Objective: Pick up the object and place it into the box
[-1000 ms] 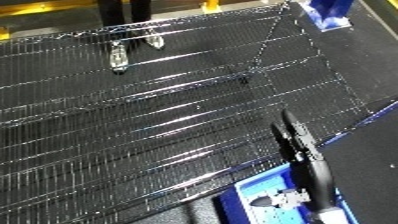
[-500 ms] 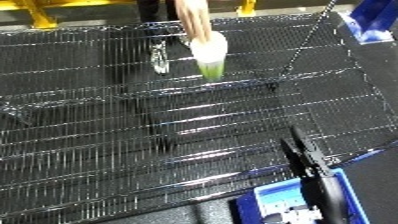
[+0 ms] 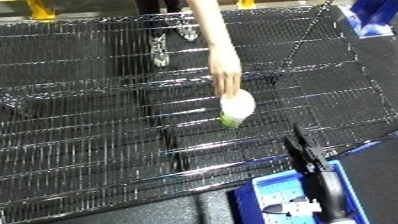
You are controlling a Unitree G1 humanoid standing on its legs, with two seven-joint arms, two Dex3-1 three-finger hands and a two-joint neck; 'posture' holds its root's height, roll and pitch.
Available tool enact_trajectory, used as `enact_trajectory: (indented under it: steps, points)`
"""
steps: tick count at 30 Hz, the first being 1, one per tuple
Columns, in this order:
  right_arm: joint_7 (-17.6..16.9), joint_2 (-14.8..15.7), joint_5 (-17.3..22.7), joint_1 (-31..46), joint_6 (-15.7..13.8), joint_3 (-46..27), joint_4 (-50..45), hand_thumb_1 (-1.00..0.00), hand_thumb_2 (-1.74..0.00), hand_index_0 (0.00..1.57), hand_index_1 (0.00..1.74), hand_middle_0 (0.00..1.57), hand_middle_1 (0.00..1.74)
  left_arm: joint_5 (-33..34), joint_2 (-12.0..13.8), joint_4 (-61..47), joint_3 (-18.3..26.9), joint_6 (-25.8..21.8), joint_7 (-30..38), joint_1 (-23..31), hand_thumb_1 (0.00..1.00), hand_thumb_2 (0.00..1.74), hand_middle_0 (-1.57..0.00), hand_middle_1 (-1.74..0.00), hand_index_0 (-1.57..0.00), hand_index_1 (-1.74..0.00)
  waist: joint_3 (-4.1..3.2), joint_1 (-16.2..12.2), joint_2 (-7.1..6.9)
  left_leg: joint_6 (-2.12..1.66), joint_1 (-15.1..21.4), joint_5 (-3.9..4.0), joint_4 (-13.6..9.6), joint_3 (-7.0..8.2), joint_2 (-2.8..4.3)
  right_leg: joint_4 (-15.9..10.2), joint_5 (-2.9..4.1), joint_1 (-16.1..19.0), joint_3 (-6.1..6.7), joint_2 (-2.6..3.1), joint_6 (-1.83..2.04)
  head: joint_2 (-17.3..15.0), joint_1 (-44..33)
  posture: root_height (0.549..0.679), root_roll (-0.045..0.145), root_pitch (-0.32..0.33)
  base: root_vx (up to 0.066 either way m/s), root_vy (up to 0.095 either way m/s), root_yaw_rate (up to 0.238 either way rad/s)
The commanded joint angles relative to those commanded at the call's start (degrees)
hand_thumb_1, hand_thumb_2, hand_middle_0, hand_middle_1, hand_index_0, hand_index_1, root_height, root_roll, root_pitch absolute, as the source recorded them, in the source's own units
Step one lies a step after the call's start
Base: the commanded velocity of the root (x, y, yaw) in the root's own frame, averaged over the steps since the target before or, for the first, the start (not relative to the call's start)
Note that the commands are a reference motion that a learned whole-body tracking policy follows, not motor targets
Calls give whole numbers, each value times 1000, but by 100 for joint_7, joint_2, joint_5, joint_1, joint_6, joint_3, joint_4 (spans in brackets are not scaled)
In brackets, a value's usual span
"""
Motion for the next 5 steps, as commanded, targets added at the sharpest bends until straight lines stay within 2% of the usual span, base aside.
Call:
enact_trajectory:
  steps: [5]
  points:
    - [-306, -52, -169, -68, -36, -31, 102, 0, 0, 0, 0, 0, 0, 26, 37, -22, -1, 30, 20, -8, 1000, 1740, -1570, -1740, -1570, -1740, 72, -5, 48, 5, -85, 1, 62, 14, -24, 64, 20, -103, 12, -27, 18, 66, 161, 662, 40, -65, 14, 1, -12]
